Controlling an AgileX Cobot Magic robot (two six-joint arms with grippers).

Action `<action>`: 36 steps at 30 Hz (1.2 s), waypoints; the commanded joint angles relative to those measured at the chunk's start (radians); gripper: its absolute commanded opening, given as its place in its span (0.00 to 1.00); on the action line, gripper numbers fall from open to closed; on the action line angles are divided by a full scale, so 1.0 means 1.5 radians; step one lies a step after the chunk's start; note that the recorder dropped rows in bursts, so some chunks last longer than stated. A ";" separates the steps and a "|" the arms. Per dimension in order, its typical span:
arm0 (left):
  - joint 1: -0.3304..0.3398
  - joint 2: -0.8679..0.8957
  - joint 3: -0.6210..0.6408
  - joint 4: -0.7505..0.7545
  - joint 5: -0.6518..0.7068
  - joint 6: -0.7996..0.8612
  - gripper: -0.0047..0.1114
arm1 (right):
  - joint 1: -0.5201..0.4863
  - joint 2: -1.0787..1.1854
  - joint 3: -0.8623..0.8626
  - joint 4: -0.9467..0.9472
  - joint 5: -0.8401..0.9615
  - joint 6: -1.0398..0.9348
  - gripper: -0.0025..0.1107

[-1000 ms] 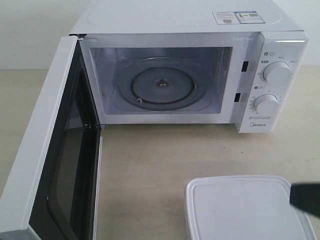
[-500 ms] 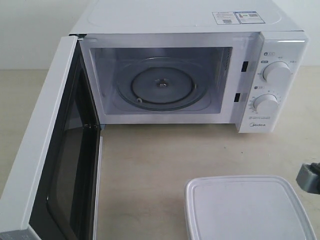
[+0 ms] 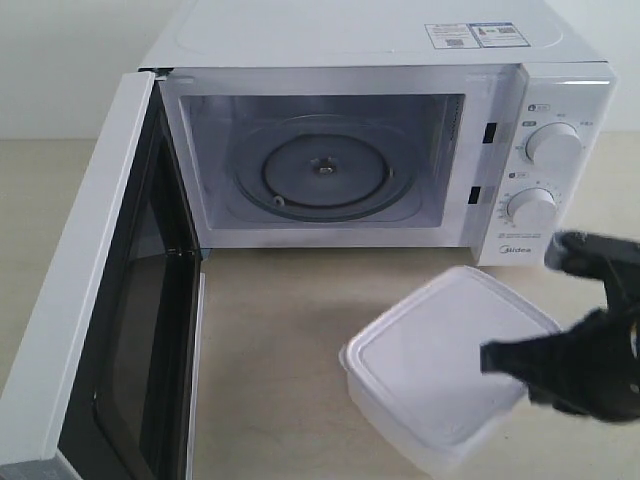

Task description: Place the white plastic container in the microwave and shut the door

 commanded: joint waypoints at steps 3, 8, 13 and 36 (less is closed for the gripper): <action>0.001 -0.001 0.002 0.003 0.000 -0.006 0.08 | 0.007 -0.011 -0.021 -0.022 -0.170 0.026 0.02; 0.001 -0.001 0.002 0.003 0.000 -0.006 0.08 | 0.007 -0.047 0.001 -0.015 -0.119 0.077 0.02; 0.001 -0.001 0.002 0.003 0.000 -0.006 0.08 | 0.004 -0.138 0.037 0.018 -0.171 0.120 0.02; 0.001 -0.001 0.002 0.003 0.000 -0.006 0.08 | -0.061 -0.231 0.060 0.726 -0.038 -0.489 0.02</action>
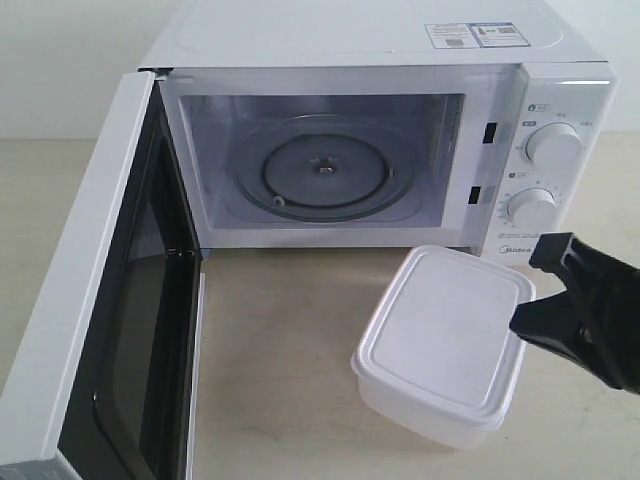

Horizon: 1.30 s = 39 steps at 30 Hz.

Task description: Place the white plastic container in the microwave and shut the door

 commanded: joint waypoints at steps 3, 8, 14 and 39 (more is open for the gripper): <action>0.001 -0.001 0.002 0.003 0.000 -0.006 0.08 | -0.002 -0.003 -0.001 0.280 0.027 -0.292 0.02; 0.001 -0.001 0.002 0.003 0.000 -0.006 0.08 | -0.002 -0.003 -0.049 0.266 0.008 -0.299 0.02; 0.001 -0.001 0.002 0.003 0.000 -0.006 0.08 | -0.036 -0.003 -0.080 0.261 0.031 -0.326 0.02; 0.001 -0.001 0.002 0.003 0.000 -0.006 0.08 | -0.545 0.244 0.077 0.481 0.528 -0.891 0.02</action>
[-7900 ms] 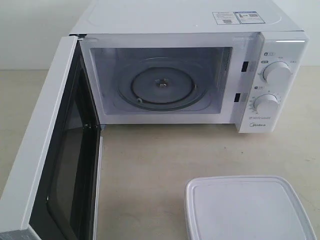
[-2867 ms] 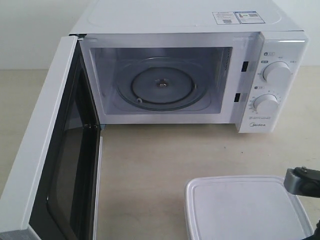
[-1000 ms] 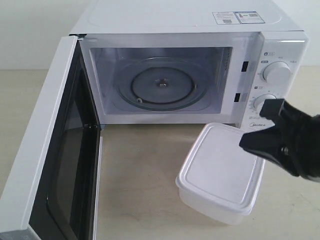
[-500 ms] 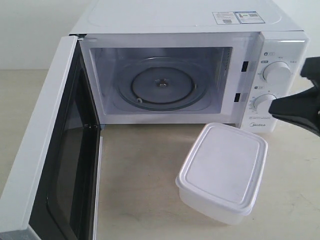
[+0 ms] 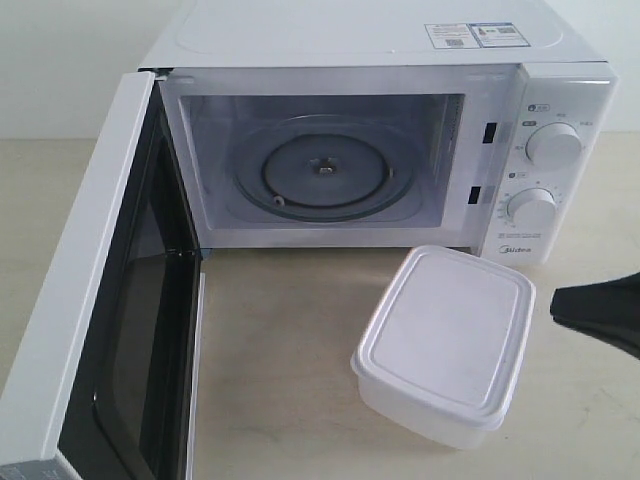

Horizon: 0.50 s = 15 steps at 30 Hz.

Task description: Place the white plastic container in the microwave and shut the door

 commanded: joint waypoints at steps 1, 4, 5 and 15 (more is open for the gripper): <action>0.001 -0.001 0.002 0.003 0.000 -0.006 0.08 | -0.005 0.072 0.056 0.110 -0.027 -0.141 0.02; 0.001 -0.001 0.002 0.003 0.000 -0.006 0.08 | -0.005 0.114 0.068 0.142 -0.027 -0.197 0.04; 0.001 -0.001 0.002 0.003 0.000 -0.006 0.08 | -0.005 0.129 0.073 0.152 -0.028 -0.212 0.07; 0.001 -0.001 0.002 0.003 0.000 -0.006 0.08 | -0.004 0.212 0.087 0.206 -0.106 -0.283 0.44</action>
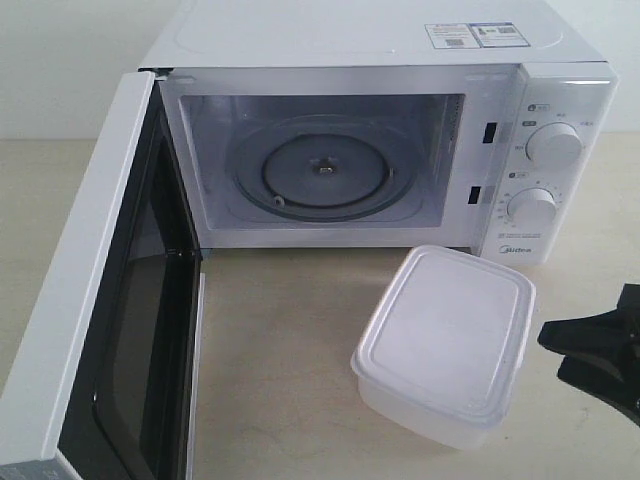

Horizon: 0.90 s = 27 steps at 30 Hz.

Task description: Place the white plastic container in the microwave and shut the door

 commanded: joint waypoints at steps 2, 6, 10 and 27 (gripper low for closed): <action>0.001 -0.001 0.002 0.003 0.000 -0.006 0.08 | 0.007 0.021 0.003 0.036 -0.023 -0.025 0.44; 0.001 -0.001 0.002 0.003 0.000 -0.006 0.08 | 0.057 0.036 0.003 0.052 -0.041 -0.050 0.44; 0.001 -0.001 0.002 0.003 0.000 -0.006 0.08 | 0.098 0.047 -0.014 0.052 -0.069 -0.042 0.44; 0.001 -0.001 0.002 0.003 0.000 -0.006 0.08 | 0.101 0.049 -0.067 0.052 -0.104 -0.004 0.44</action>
